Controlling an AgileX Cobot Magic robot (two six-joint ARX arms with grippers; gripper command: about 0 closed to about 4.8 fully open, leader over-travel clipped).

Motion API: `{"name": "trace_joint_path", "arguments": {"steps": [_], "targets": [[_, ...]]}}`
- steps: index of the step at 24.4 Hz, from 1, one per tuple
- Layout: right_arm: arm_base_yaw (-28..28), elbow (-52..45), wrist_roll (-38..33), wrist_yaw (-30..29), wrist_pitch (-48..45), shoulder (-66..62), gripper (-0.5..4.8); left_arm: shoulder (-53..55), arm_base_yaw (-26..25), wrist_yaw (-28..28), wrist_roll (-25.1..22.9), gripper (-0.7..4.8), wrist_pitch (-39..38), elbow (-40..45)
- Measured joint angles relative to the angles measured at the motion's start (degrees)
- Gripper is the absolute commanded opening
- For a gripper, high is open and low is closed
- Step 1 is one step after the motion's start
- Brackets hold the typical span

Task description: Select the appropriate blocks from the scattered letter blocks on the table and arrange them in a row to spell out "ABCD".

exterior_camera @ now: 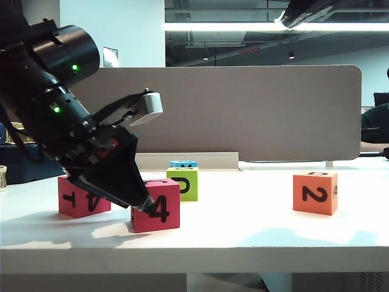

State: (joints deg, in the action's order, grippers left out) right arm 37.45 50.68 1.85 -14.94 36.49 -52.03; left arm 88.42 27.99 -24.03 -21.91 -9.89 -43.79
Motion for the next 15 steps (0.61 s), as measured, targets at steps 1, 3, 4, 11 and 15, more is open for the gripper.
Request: {"name": "trace_joint_path", "arguments": {"steps": [1,3,4,11,15], "targets": [[0.0,0.0,0.0,-0.02,0.0,0.0,-0.01,0.2,-0.02,-0.04,-0.09,4.79,0.31,0.0],[0.0,0.0,0.0,-0.02,0.0,0.0,-0.01,0.42,0.52,-0.13,-0.15,4.79,1.88,0.0],[0.0,0.0,0.0,-0.02,0.0,0.0,-0.01,0.42,0.85,-0.17,-0.17,4.79,2.47,0.0],[0.02,0.0,0.0,-0.02,0.0,-0.02,-0.01,2.29,4.66,1.07,-0.33,4.79,5.18,-0.44],[0.0,0.0,0.0,-0.04,0.0,-0.02,-0.01,3.93,4.98,2.36,-0.24,4.56,5.35,-0.46]]}}
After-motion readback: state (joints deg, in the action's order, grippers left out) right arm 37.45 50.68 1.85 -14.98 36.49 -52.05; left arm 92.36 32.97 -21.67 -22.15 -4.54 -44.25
